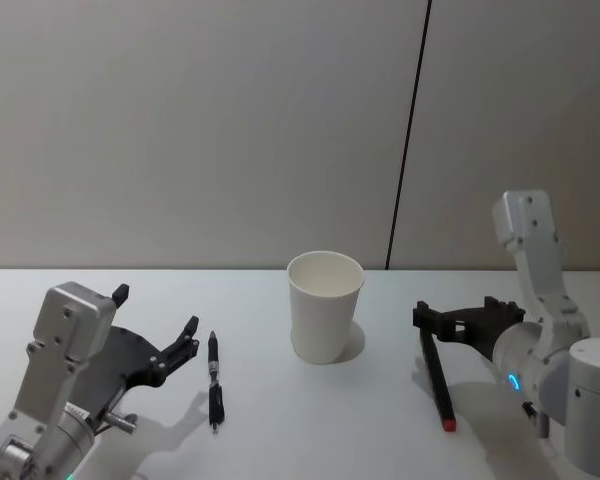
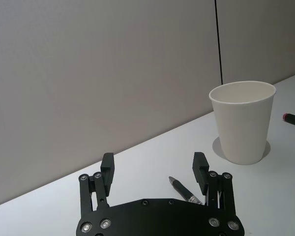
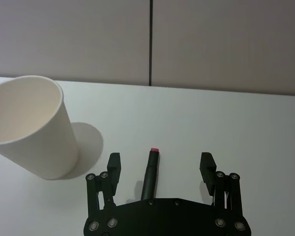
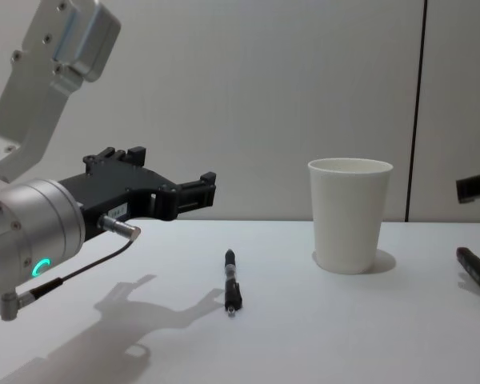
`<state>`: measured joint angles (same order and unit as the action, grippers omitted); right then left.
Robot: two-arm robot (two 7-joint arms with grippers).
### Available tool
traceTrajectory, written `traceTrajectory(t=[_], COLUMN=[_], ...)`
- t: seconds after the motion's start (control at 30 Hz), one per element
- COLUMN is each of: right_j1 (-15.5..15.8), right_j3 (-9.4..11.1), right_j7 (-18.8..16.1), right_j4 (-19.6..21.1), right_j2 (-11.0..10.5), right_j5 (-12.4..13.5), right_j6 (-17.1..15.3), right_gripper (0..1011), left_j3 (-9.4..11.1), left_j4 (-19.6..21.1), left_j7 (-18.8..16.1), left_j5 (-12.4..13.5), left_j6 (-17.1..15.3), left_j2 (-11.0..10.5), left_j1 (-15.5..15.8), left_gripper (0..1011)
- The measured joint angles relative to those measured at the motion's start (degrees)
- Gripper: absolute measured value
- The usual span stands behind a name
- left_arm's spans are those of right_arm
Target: Place the pen into the pen holder.
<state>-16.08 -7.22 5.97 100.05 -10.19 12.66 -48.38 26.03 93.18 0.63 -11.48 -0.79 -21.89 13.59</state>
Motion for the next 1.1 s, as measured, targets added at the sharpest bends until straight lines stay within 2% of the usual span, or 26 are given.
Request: traceTrajectory(t=[0.57,1.1], right_j1=[-0.7,-1.5], right_j3=[-0.8,-1.7], right_j7=[0.9,1.1], right_j4=[-2.8,-7.7], right_j2=[0.8,2.3], right_j5=[-1.9,-3.1], right_j6=[-1.0,-0.2], right_gripper=[1001,1001], left_j3=[0.0,0.0], left_j4=[0.0,0.0], left_j7=[0.0,0.0], left_j5=[0.0,0.0], left_j6=[0.0,0.0], left_j2=[0.0,0.0], left_j1=[0.0,0.0], left_gripper=[1002,1002])
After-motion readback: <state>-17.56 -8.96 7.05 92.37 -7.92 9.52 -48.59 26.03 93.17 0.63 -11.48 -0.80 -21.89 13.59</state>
